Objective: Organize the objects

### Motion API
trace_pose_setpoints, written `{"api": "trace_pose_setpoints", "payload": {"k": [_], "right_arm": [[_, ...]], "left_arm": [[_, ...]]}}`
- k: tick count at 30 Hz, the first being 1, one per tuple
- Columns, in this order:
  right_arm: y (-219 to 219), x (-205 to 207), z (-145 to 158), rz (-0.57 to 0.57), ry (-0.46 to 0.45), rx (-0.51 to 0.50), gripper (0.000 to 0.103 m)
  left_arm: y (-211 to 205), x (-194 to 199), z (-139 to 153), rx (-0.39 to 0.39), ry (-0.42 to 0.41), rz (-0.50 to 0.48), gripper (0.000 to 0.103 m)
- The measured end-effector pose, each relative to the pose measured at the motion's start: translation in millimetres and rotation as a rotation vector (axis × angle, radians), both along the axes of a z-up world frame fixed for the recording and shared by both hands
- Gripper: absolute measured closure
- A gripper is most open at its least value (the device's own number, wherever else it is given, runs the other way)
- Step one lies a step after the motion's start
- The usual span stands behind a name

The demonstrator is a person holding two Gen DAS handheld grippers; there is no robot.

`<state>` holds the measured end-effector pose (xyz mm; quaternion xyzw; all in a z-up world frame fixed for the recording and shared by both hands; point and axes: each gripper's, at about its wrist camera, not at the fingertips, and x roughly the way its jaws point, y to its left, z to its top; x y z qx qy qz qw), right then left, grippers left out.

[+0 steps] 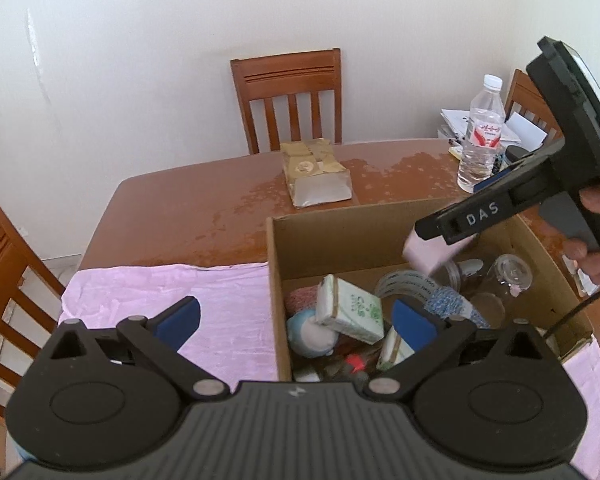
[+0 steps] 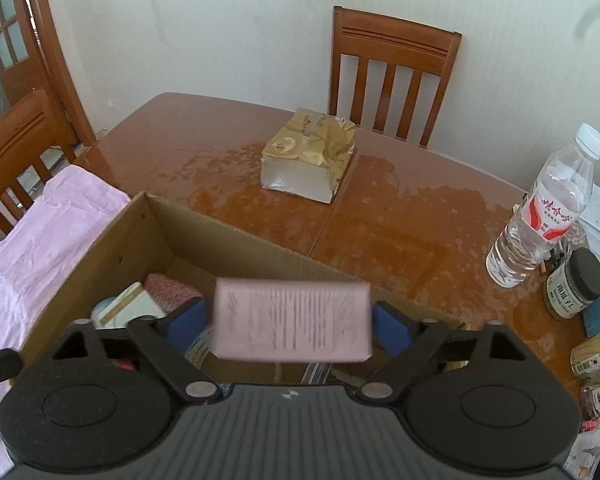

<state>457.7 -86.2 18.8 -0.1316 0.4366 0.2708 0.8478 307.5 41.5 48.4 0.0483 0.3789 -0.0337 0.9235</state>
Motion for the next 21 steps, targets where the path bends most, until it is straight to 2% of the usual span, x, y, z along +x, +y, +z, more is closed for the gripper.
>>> {"api": "trace_pose_setpoints", "payload": {"k": [11,21], "right_arm": [[-2,-9,8,-0.020,-0.010,-0.031,0.000],[-18,-54,26,-0.074,0.000,-0.054,0.000]], "left_arm": [[5,-6,1,-0.005,-0.020,0.019,0.001],[-12,-17,-2,0.038,-0.024,0.009,0.001]]}}
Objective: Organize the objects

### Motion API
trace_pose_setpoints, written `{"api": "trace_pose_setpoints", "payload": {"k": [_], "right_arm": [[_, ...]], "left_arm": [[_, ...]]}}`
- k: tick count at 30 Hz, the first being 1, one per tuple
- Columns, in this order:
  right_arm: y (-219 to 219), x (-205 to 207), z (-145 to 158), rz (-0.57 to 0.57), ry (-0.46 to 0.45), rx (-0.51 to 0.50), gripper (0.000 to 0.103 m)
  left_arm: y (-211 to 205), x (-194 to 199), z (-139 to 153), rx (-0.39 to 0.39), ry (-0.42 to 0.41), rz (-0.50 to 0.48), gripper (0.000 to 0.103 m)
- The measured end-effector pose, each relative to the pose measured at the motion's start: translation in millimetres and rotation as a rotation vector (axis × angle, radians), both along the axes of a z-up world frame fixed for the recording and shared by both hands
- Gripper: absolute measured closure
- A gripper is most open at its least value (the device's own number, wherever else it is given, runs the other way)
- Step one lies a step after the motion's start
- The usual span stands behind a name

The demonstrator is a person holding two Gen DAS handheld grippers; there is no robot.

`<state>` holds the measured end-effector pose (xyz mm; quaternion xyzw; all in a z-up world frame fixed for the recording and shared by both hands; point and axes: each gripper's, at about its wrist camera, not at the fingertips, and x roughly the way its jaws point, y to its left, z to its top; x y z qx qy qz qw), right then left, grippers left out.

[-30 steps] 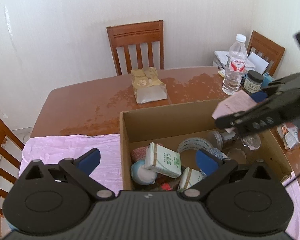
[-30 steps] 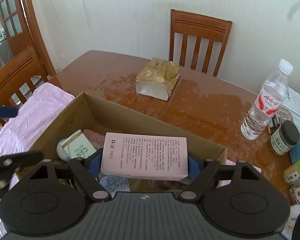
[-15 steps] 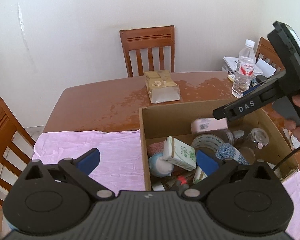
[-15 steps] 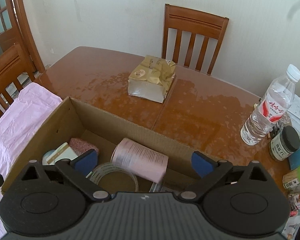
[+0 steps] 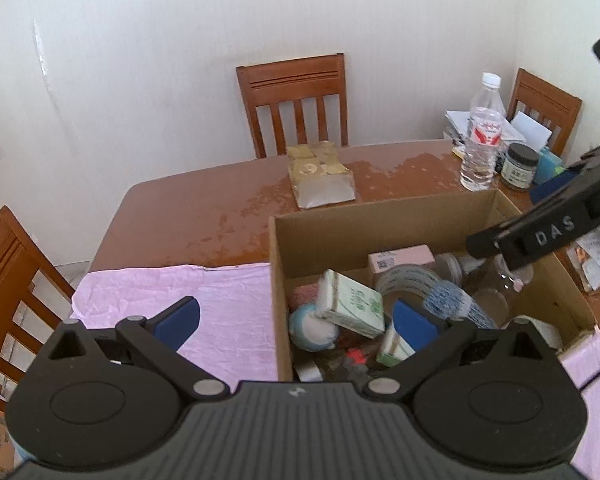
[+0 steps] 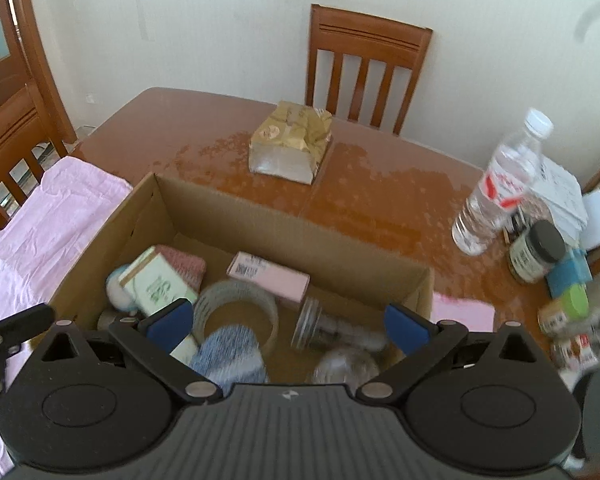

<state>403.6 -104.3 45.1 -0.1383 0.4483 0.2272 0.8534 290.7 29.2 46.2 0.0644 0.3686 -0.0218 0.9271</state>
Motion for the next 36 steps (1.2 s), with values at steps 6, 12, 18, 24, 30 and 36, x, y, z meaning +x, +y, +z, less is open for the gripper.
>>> {"api": "trace_pose_setpoints", "payload": {"k": [6,12,18,24,30,36], "right_arm": [[-16,-38,-8,-0.060,0.011,-0.002,0.000],[-29,-75,-24,-0.143,0.028,-0.018,0.000],[-34,-106,-32,-0.218,0.089,-0.009,0.000],[-33,-120,-21,-0.242,0.103,-0.011,0.000],[-35,-122,-11,-0.259,0.104,0.006,0.000],[-42,-120,-7,-0.291,0.125,0.054,0.000]], "left_arm": [[-10,-13,-16,0.006,0.061,0.026,0.001],[-8,-28,-32,-0.042,0.166,0.067,0.001],[-12,-37,-31,-0.048,0.230,0.064,0.001],[-12,-41,-18,-0.052,0.243,0.061,0.001],[-13,-43,-7,-0.063,0.254,0.061,0.001],[-13,-43,-4,-0.062,0.257,0.064,0.001]]}}
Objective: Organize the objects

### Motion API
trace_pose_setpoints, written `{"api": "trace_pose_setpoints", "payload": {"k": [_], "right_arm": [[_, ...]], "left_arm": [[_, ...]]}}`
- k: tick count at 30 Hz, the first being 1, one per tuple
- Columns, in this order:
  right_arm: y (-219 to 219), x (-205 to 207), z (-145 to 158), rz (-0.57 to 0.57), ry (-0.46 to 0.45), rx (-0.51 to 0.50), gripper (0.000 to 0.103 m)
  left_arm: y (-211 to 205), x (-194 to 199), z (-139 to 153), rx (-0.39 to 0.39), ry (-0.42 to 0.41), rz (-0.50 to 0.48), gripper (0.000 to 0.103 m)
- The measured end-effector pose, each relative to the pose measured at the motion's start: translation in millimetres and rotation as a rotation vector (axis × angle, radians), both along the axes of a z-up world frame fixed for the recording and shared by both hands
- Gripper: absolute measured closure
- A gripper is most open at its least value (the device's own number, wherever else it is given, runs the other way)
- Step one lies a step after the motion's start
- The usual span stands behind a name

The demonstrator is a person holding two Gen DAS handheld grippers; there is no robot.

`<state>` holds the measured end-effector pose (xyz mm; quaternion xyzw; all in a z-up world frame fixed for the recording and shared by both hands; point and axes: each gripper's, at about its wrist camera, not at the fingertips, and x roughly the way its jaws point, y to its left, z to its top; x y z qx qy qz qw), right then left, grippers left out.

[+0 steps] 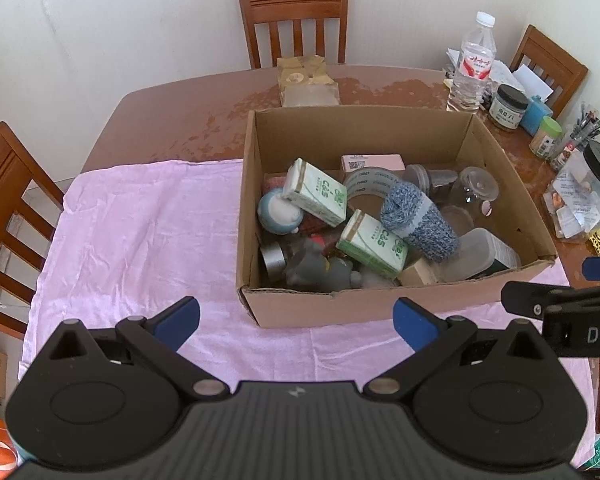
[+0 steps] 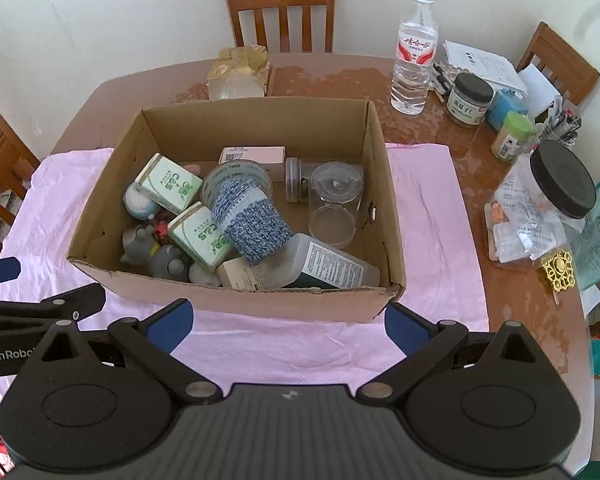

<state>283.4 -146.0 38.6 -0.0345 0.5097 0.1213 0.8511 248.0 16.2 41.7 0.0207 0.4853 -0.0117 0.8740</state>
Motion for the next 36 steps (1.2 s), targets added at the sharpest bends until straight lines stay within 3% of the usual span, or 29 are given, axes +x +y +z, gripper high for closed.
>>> {"api": "trace_pose_setpoints", "payload": {"k": [36], "right_arm": [[-1,10,4,-0.025,0.012,0.015,0.000]], "left_arm": [[-5,9,3,0.008,0.004,-0.016,0.001]]}}
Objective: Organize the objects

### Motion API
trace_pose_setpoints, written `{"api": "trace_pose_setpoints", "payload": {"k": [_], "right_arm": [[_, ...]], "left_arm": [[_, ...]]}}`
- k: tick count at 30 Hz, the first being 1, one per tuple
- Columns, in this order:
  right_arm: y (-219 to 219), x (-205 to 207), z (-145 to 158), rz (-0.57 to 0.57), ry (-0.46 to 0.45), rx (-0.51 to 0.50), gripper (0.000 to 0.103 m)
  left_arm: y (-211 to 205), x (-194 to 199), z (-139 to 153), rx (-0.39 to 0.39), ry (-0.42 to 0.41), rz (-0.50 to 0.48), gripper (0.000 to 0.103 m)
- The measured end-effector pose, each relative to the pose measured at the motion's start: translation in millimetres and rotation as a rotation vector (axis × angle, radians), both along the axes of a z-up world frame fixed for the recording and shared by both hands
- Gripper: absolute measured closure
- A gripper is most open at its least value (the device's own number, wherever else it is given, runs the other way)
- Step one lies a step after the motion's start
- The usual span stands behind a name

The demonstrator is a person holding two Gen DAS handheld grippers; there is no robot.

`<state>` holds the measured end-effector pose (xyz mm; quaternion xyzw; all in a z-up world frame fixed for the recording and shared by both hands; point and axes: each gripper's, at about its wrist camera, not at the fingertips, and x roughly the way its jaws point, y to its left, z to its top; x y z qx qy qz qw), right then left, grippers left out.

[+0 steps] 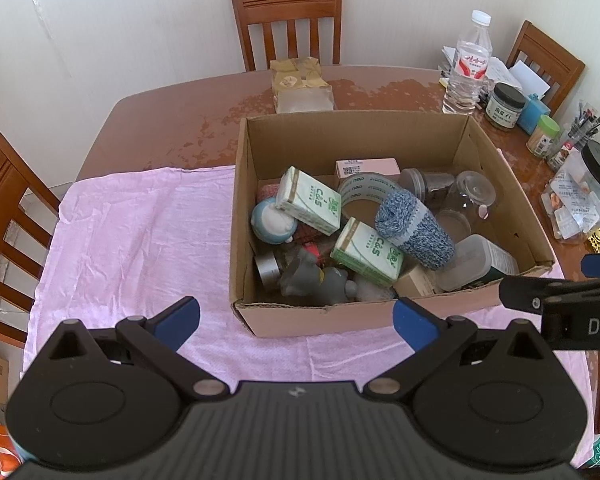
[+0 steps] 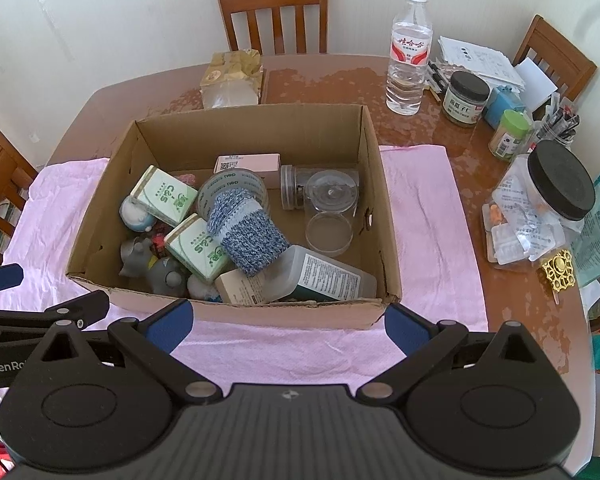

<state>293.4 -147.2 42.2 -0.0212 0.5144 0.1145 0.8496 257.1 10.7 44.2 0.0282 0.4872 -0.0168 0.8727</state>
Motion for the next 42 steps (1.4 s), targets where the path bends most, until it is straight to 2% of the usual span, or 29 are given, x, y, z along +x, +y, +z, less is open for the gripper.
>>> {"api": "trace_pose_setpoints", "payload": {"k": [42], "right_arm": [[-0.8,-1.8,0.2,-0.007,0.002,-0.002,0.000]], "left_arm": [[-3.0,0.1,-0.8,0.000,0.008,0.004,0.001]]}}
